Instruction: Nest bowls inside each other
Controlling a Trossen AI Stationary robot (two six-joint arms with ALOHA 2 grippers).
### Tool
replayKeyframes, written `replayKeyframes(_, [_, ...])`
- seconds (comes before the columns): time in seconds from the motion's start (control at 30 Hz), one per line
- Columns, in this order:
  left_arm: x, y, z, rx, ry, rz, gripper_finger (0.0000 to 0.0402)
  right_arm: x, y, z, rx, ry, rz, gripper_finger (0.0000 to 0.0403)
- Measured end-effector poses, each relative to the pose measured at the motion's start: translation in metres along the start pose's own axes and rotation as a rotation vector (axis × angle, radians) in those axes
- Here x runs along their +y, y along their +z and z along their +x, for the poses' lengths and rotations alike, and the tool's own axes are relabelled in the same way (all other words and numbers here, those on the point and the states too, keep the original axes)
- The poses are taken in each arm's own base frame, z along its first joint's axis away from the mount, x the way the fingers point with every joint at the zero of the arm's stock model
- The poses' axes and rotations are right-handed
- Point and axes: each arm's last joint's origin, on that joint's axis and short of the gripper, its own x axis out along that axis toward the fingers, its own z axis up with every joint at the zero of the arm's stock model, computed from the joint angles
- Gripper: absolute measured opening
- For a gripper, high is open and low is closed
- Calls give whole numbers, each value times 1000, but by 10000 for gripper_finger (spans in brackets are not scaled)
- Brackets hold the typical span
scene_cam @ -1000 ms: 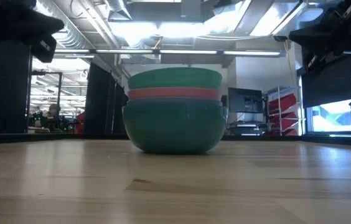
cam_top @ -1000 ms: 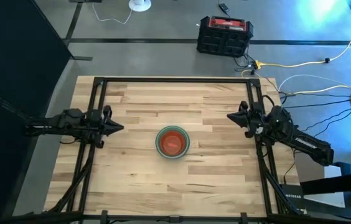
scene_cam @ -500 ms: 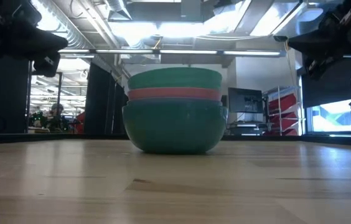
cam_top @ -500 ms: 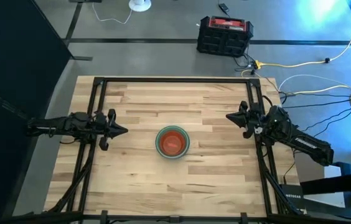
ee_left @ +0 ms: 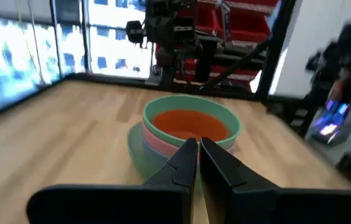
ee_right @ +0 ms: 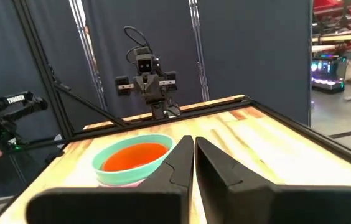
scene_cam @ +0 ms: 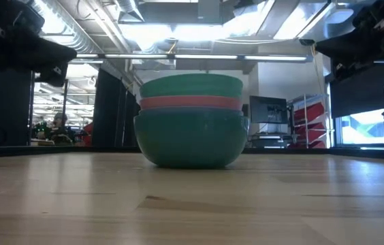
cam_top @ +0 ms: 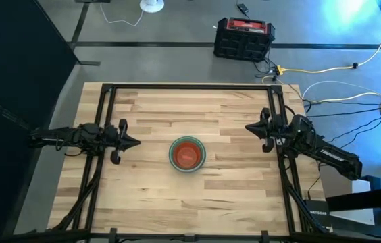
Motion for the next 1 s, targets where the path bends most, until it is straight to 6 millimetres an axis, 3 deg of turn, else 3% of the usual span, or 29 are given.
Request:
replayKeyframes(0.17, [0,-1,1,3,-1,251,0,-1,0,0,-3,-21,-29,0])
replayKeyframes(0.23, [0,-1,1,4,-1,277,0,-1,0,0,-3,-27,-28,0])
replayKeyframes(1.0, [0,-2,1,6,-1,45,0,-1,-2,0,20,-37,-17,0])
